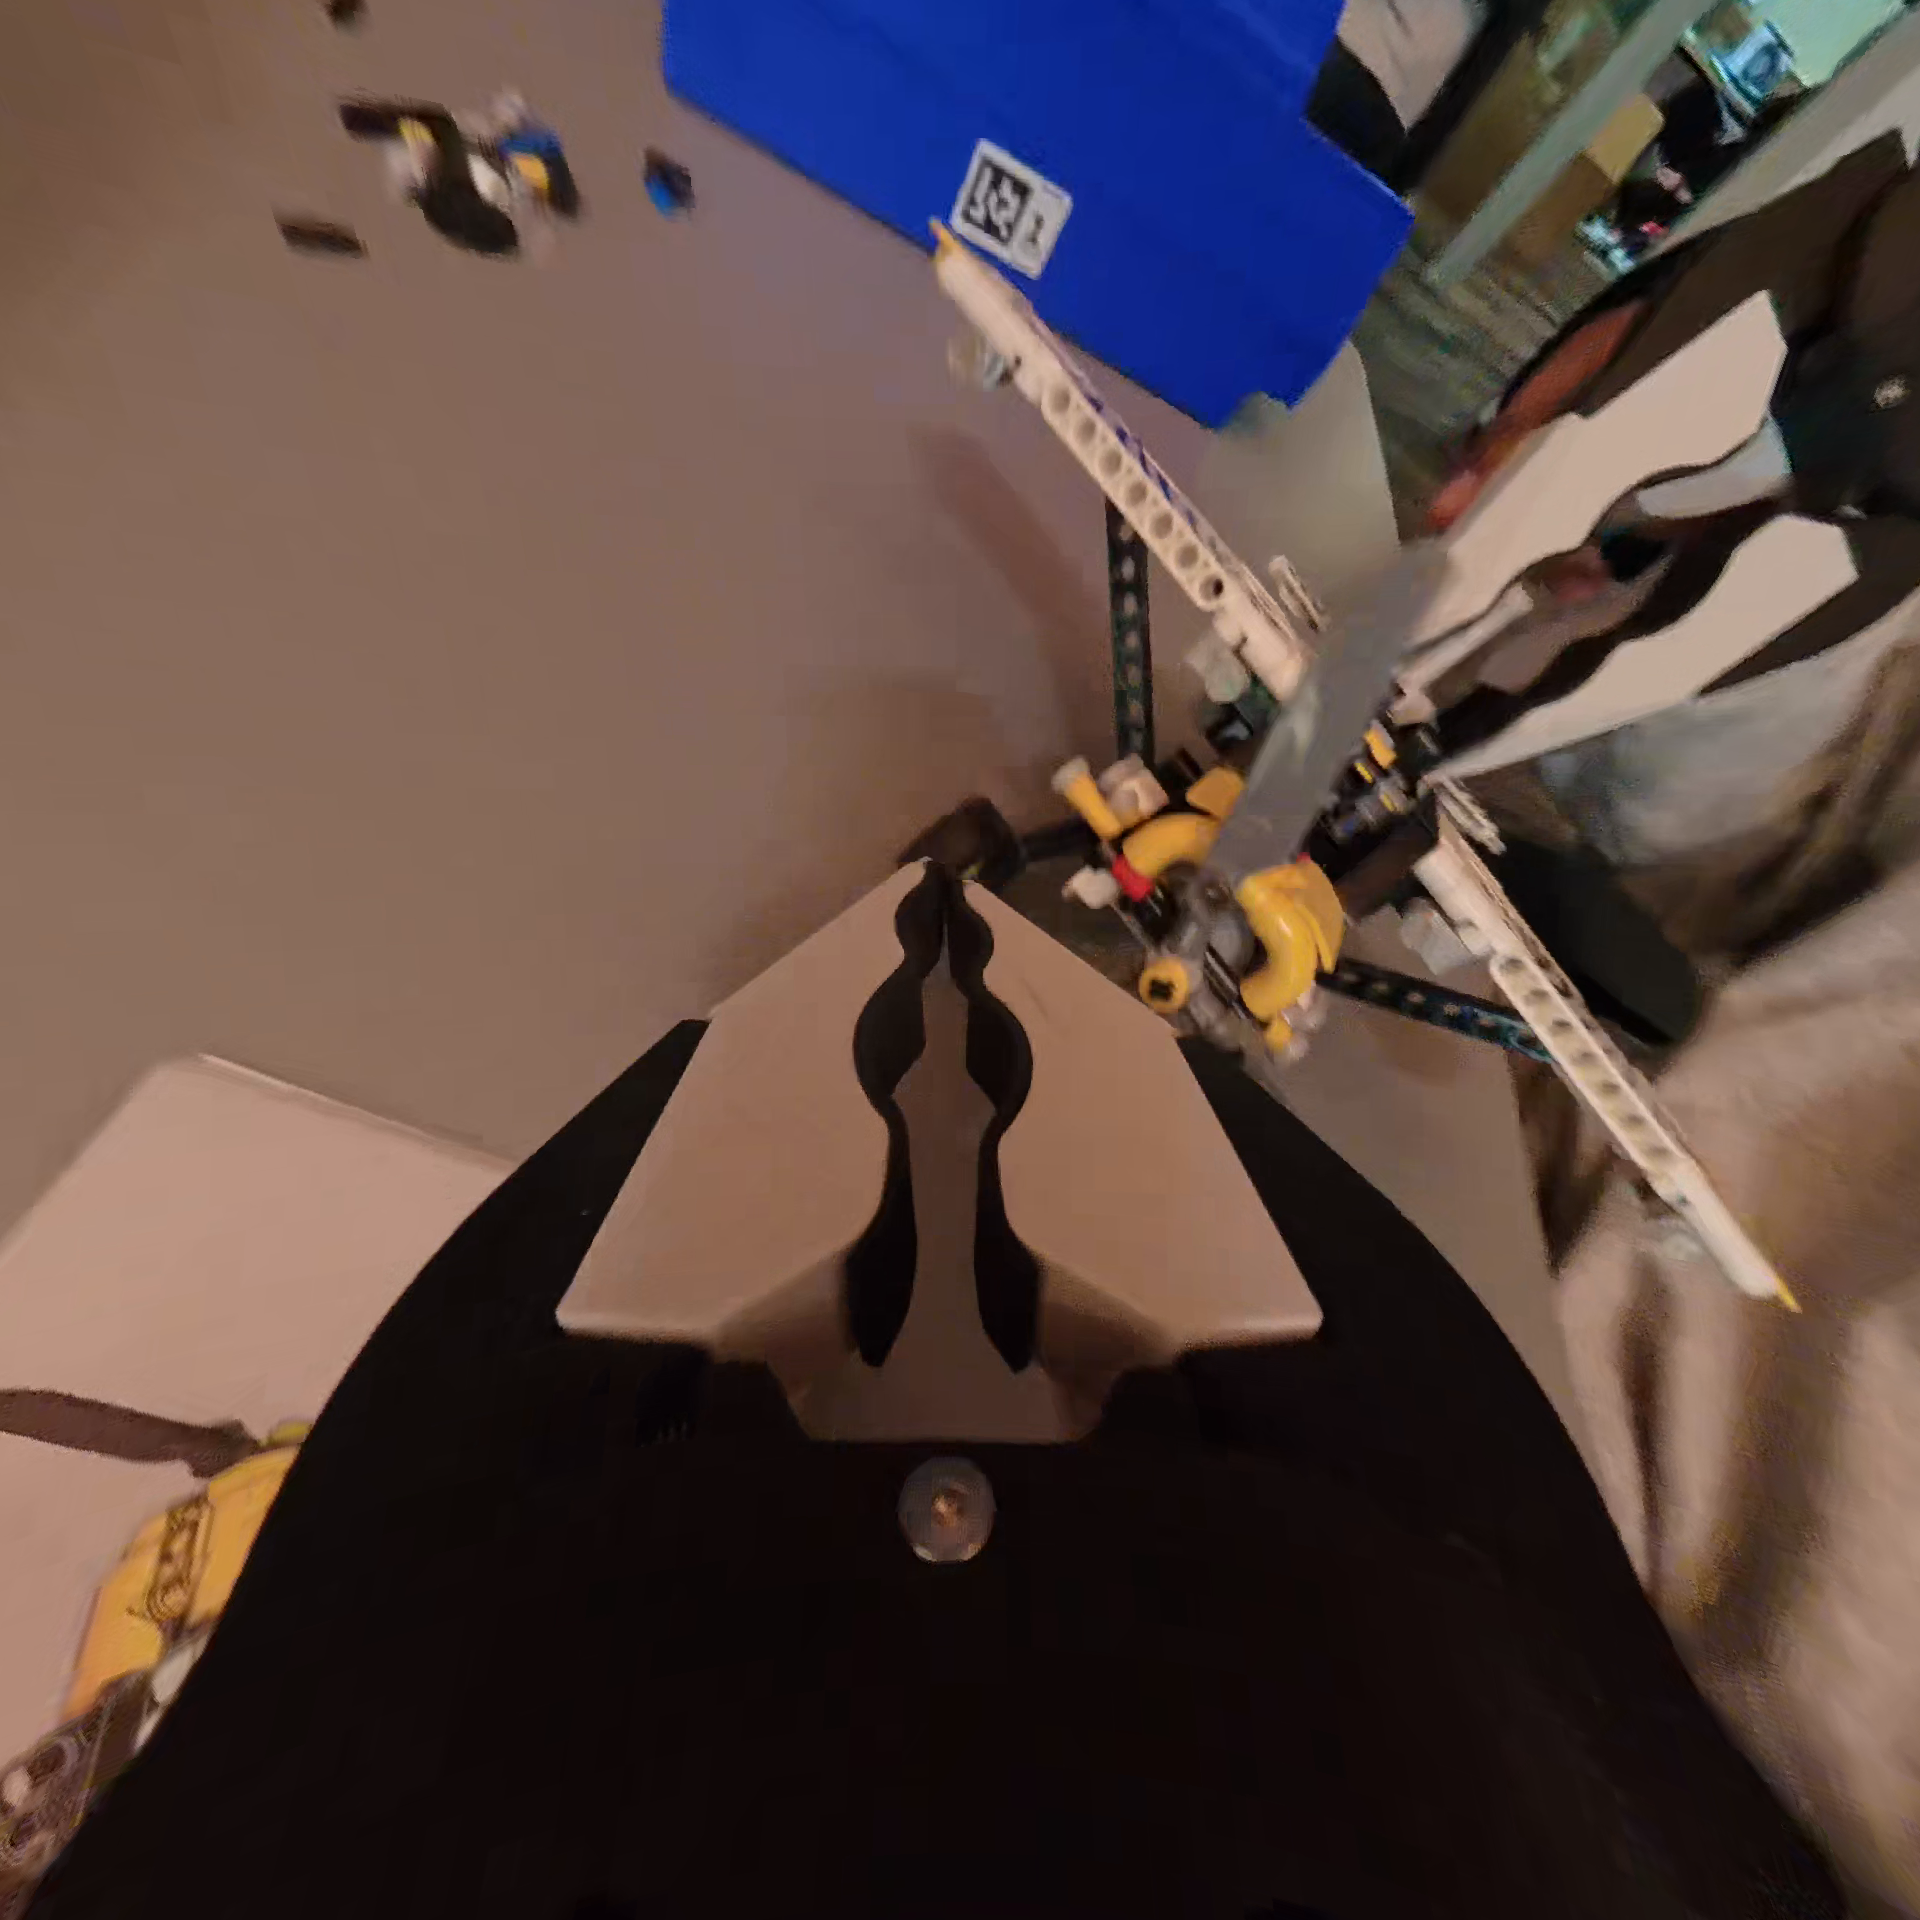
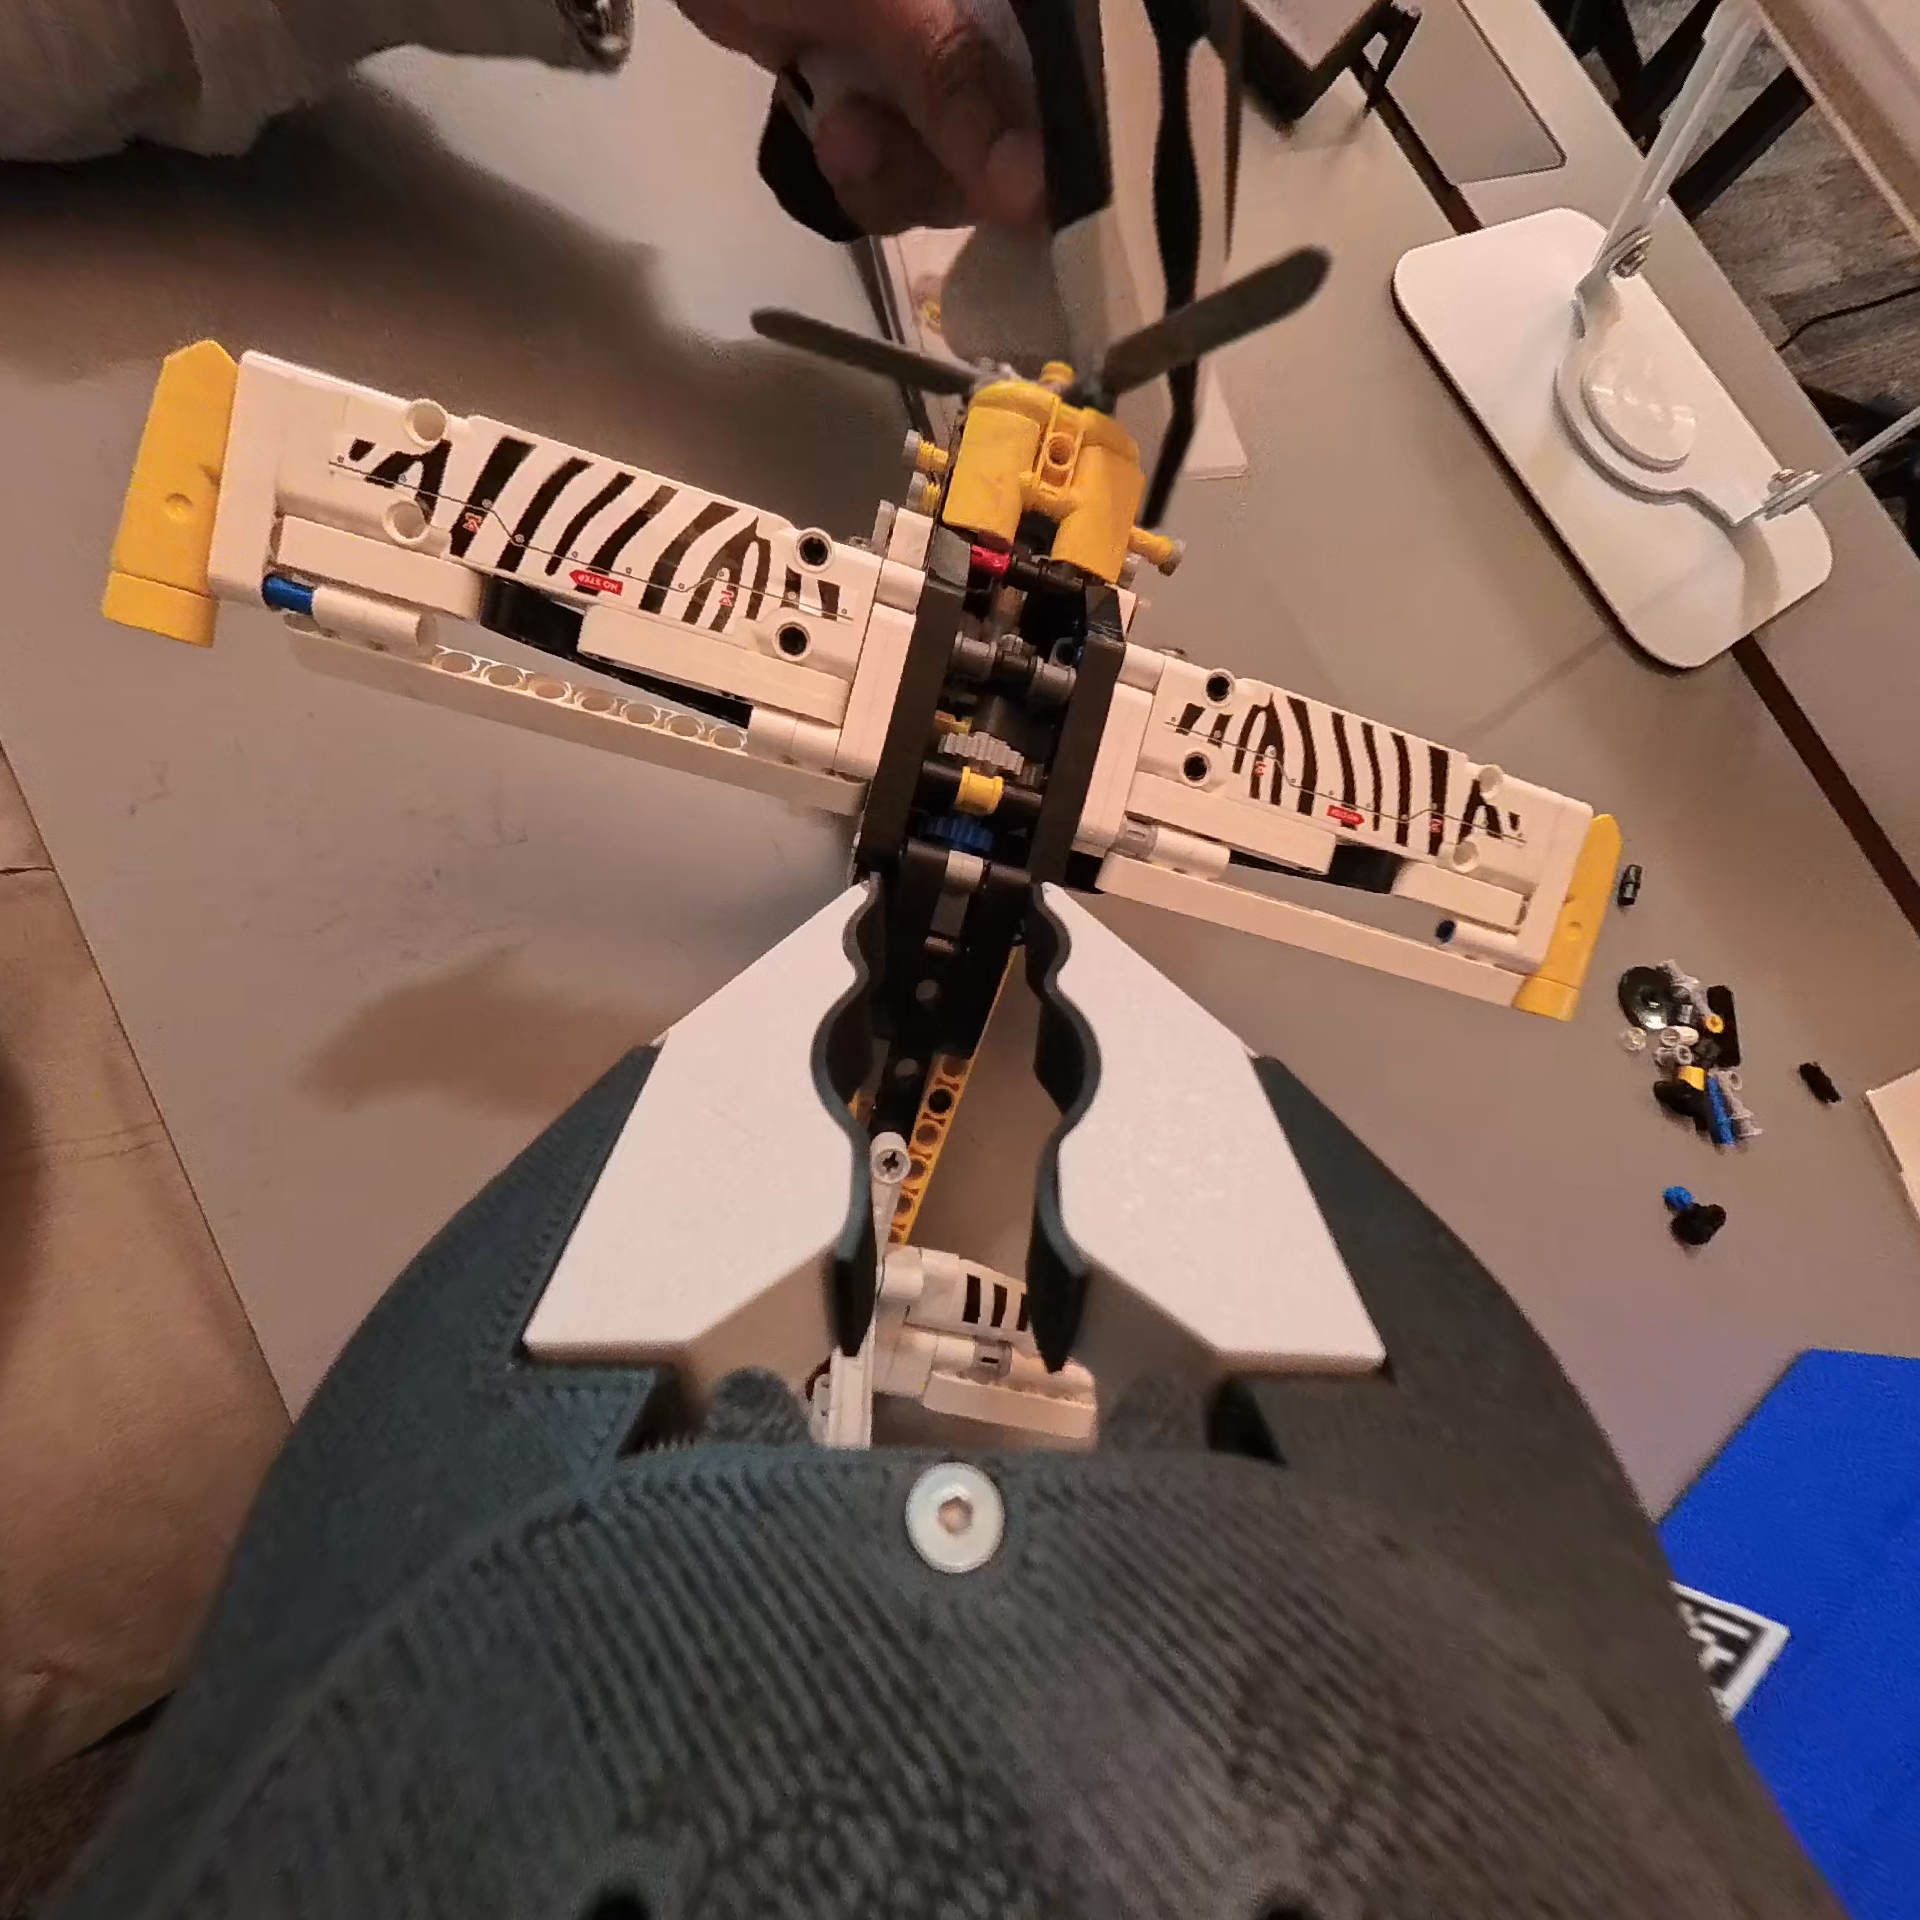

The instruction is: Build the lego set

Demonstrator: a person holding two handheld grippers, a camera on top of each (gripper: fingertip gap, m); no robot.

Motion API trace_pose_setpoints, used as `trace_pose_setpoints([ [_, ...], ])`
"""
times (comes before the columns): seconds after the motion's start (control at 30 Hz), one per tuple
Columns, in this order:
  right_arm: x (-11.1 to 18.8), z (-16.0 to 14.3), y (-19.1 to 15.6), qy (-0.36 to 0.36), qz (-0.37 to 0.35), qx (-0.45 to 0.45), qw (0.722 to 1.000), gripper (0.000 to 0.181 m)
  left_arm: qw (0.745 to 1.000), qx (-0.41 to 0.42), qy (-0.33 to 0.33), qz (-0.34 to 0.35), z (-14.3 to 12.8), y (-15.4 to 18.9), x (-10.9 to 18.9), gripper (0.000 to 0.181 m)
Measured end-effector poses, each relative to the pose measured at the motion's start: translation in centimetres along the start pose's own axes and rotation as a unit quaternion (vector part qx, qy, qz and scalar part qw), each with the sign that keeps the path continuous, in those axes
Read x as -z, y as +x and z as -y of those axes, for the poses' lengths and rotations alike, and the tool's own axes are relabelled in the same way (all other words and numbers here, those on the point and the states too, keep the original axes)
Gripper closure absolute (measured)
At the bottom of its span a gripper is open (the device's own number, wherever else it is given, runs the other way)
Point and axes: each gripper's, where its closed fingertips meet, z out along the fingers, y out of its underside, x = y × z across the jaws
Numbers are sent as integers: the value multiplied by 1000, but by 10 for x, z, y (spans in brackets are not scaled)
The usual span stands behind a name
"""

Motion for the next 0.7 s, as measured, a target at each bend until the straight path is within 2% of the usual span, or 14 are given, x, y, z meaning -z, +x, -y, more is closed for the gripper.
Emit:
trace_pose_setpoints([
  [0.03,0,0,0,2,0,-1,1000,156,1000,8,-7,-10,-3,1,3,181],
  [0.13,1,-1,0,4,1,-4,1000,157,998,30,-36,-39,-16,5,11,181],
  [0.23,1,-1,0,4,1,-6,1000,157,996,15,-69,-48,-34,8,8,181],
  [0.37,1,-1,0,5,0,-5,1000,157,997,2,-24,-70,-23,15,12,181],
  [0.47,0,0,0,4,-2,-5,1000,157,995,1,58,-84,4,16,28,181],
  [0.57,0,0,0,2,-2,-5,1000,157,991,2,123,-55,25,4,31,181],
  [0.63,-1,0,0,-1,-3,-5,1000,157,991,15,125,-37,26,-3,18,181],
  [0.7,-1,0,0,-4,-5,-5,1000,157,996,15,78,-33,12,-4,-1,181],
])
